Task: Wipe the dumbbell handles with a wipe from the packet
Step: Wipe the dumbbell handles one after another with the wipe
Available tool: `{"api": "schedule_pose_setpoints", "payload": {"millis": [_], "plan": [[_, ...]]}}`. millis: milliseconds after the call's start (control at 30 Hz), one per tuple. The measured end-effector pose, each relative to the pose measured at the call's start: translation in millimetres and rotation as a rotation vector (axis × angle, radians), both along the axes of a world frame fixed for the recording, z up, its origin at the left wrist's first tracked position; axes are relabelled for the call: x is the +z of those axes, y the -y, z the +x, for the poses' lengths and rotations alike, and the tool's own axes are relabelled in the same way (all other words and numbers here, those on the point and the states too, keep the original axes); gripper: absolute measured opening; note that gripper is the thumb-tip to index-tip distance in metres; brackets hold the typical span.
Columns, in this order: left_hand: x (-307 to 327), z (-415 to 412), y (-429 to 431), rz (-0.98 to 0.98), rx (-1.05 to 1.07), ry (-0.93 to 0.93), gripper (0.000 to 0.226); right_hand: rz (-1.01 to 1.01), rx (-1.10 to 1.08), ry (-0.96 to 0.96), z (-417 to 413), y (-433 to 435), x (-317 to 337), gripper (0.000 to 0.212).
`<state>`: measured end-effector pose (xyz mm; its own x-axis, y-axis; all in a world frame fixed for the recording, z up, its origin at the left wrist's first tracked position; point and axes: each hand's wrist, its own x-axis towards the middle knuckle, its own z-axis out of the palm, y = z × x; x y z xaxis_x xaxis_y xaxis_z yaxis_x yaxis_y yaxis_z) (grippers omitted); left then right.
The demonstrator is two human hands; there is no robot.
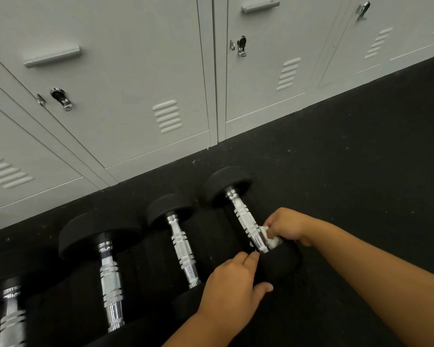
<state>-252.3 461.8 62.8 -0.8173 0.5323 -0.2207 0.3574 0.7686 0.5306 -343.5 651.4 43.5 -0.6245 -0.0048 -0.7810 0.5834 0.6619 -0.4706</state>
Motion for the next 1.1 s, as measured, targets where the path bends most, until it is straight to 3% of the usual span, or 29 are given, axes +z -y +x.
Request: {"api": "schedule_pose_setpoints", "payload": {"millis": [100,233,367,433,567,700,833,1000,1100], "plan": [[0,0,-2,0.006,-0.010,-0.003,0.068,-0.055,-0.053,0.058,-5,7,9,0.024],[-2,0,-2,0.009,-0.010,0.001,0.067,-0.372,-0.530,0.058,-29,33,12,0.025],[1,1,-1,0.017,-0.016,0.009,0.067,-0.423,-0.799,-0.001,-48,41,-9,0.024],[0,0,0,0.018,-0.016,0.013,0.067,-0.480,-0.754,0.040,-43,33,-12,0.027],[-1,-1,2,0.021,-0.011,0.022,0.066,-0.580,-0.446,0.146,-25,6,-11,0.029],[-1,1,3,0.027,0.001,0.026,0.066,-0.422,-0.211,0.136,-14,-12,2,0.031],[-1,1,4,0.027,0.001,0.033,0.066,-0.156,-0.060,-0.037,-6,-4,19,0.017],[1,-1,1,0.022,-0.005,0.042,0.066,0.079,-0.128,-0.452,-18,37,20,0.016],[2,-2,0,0.016,-0.003,0.055,0.066,0.095,-0.138,-0.603,-21,53,18,0.018]]}}
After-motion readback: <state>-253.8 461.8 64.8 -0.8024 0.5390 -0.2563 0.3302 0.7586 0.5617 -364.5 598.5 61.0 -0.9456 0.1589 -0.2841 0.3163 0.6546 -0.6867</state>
